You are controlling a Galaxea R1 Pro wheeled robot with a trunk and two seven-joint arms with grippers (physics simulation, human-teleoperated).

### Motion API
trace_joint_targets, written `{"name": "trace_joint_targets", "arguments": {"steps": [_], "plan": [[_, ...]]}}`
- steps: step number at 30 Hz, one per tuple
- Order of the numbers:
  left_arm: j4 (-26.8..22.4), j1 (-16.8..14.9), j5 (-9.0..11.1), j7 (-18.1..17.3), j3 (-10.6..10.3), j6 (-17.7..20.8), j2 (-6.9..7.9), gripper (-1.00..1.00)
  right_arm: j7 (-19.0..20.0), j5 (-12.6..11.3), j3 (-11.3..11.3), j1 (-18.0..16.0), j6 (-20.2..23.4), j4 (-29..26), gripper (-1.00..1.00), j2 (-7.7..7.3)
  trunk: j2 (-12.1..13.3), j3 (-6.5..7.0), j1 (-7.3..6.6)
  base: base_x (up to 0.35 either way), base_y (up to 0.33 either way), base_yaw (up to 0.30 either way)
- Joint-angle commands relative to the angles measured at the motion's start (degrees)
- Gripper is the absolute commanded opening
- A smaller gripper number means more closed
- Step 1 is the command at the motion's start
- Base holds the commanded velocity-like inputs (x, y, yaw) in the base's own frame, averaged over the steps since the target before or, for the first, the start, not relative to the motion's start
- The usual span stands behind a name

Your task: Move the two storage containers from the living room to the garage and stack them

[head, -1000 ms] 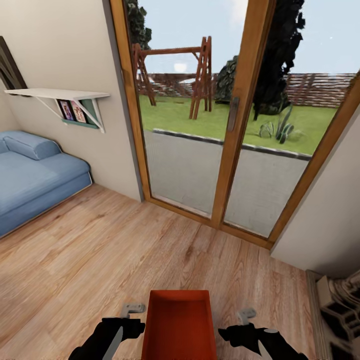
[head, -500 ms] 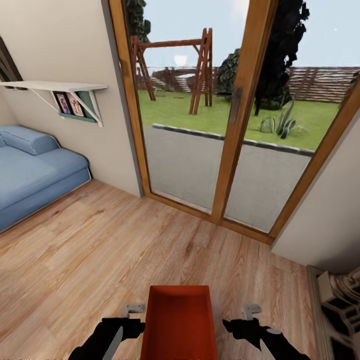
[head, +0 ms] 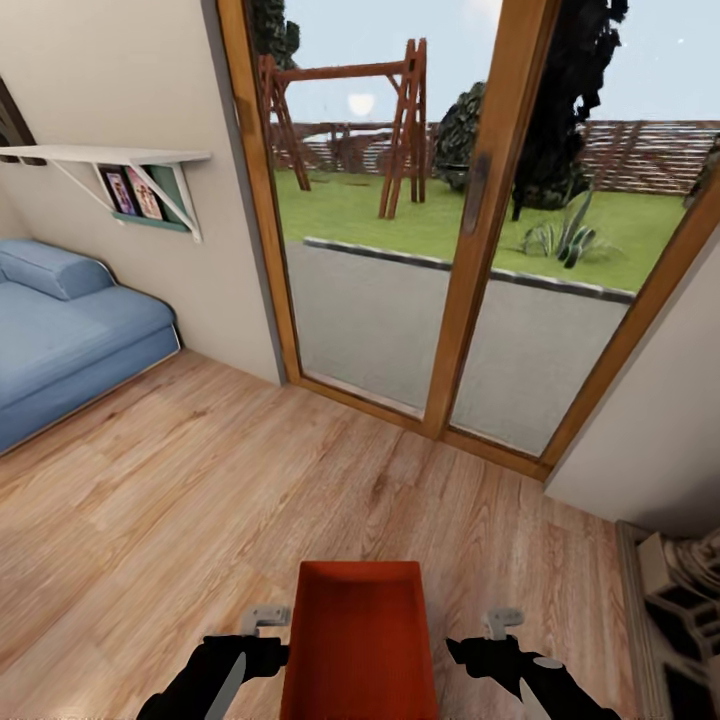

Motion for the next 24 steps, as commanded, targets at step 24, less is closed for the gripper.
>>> {"name": "trace_joint_targets", "arguments": {"steps": [24], "plan": [[-0.1, 0.0, 0.6, 0.2, -0.1, 0.3, -0.05, 1.00, 0.2, -0.2, 0.3, 0.0, 0.4, -0.2, 1.00, 0.02, -9.7, -6.58, 5.28, 0.000, 0.019, 0.000]]}}
